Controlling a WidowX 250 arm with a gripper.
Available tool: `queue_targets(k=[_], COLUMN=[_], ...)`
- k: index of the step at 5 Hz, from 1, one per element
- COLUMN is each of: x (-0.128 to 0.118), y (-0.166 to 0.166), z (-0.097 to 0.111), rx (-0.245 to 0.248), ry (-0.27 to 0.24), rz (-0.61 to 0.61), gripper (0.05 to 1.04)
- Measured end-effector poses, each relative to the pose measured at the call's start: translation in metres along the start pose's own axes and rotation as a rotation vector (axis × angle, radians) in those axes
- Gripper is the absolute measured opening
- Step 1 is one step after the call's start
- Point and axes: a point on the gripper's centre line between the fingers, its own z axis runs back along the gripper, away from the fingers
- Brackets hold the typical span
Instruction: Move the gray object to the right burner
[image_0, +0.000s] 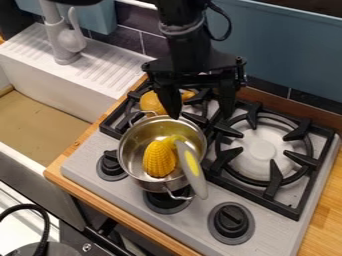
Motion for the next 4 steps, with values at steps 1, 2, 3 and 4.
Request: queue_targets(k=[1, 2, 3, 4], x=[-0.004, -0.02, -0.022, -0.029], y=[0.001, -0.006, -0.01, -0.01], z=[-0.004, 0.005, 0.021, 0.03], rx=[0.001, -0.046, -0.067, -0.062], ry=[0.028, 0.113, 0.094, 0.099], rz=[0.012, 0.061, 0.109, 0.12], gripper=[1.001, 1.001, 1.001, 1.001])
